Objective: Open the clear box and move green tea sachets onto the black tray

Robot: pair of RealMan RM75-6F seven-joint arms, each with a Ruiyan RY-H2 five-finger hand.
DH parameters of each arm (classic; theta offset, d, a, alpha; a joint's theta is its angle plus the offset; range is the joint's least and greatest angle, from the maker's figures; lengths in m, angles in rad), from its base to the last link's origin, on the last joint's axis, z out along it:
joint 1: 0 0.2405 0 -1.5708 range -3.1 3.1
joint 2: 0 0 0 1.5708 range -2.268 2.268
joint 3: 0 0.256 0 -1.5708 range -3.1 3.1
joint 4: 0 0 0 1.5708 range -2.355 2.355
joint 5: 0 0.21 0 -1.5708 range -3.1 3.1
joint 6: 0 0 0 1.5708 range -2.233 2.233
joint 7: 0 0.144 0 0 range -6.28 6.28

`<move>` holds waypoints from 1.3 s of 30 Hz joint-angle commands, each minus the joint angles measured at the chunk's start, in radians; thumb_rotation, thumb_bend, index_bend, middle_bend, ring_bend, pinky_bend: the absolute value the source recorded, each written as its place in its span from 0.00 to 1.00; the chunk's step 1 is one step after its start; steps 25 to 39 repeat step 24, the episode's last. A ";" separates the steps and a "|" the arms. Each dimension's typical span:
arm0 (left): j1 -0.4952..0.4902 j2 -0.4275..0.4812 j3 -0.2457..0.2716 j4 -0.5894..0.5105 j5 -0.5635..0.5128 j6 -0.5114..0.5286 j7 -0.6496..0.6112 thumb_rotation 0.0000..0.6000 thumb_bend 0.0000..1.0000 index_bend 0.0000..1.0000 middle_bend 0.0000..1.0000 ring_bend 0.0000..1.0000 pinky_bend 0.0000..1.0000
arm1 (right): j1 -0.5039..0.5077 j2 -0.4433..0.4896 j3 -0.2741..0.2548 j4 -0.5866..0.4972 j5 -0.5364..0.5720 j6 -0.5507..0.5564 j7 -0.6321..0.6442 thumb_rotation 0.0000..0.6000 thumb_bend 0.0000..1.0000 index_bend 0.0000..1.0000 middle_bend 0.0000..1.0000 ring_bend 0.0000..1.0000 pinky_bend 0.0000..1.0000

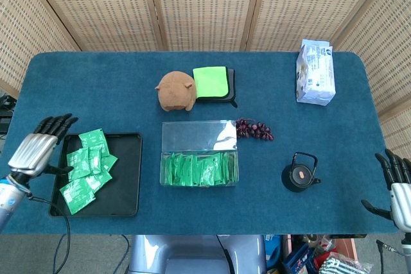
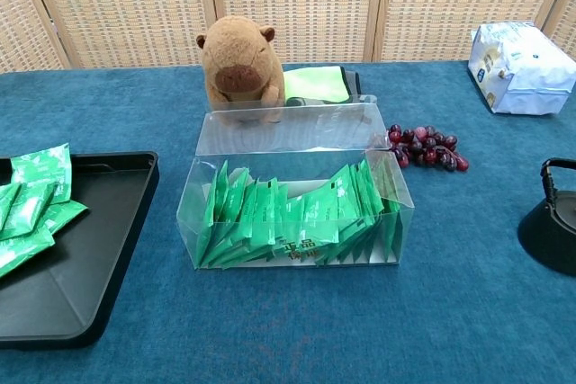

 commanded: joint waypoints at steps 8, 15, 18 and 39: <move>0.294 -0.179 0.012 0.036 0.131 0.467 0.125 1.00 0.02 0.00 0.00 0.00 0.00 | -0.009 -0.015 -0.002 0.028 -0.062 0.067 0.036 1.00 0.00 0.00 0.00 0.00 0.00; 0.357 -0.226 0.041 0.087 0.182 0.517 0.146 1.00 0.02 0.00 0.00 0.00 0.00 | -0.014 -0.032 0.001 0.059 -0.085 0.104 0.053 1.00 0.00 0.00 0.00 0.00 0.00; 0.366 -0.226 0.037 0.096 0.207 0.522 0.137 1.00 0.02 0.00 0.00 0.00 0.00 | -0.016 -0.033 0.002 0.063 -0.085 0.111 0.059 1.00 0.00 0.00 0.00 0.00 0.00; 0.373 -0.225 0.022 0.101 0.214 0.504 0.138 1.00 0.03 0.00 0.00 0.00 0.00 | -0.018 -0.029 0.004 0.061 -0.077 0.110 0.059 1.00 0.00 0.00 0.00 0.00 0.00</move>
